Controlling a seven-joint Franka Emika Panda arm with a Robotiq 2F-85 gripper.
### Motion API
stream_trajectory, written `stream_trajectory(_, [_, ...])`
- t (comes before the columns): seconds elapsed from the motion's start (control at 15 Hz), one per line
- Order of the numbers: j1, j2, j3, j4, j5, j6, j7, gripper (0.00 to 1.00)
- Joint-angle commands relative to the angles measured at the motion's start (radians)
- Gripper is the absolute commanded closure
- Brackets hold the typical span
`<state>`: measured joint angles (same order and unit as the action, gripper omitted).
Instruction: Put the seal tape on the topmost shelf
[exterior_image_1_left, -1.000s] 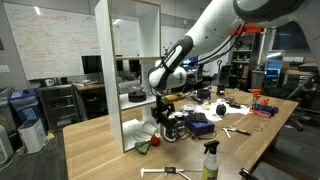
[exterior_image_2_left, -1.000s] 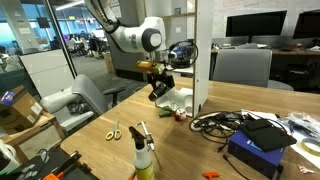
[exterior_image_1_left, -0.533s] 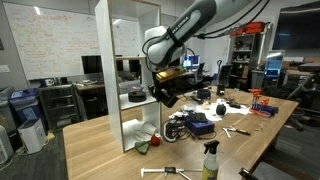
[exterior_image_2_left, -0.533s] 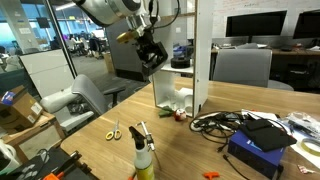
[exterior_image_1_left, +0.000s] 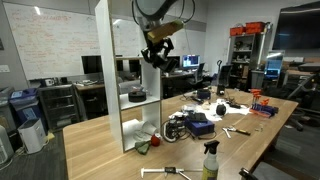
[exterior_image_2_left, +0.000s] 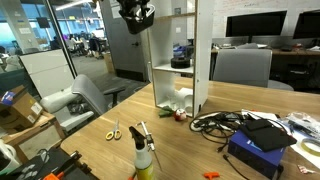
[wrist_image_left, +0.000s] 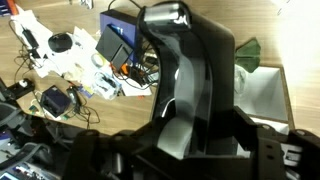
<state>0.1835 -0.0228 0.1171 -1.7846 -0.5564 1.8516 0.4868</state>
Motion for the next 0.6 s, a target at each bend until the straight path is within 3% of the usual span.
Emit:
stream_trajectory(0.0, [-0.001, 0.053, 0.041, 0.166, -0.131, -0.081, 0.007, 0.6])
stream_trajectory(0.53, [-0.011, 0.205, 0.003, 0.341, -0.369, 0.087, 0.033, 0.6])
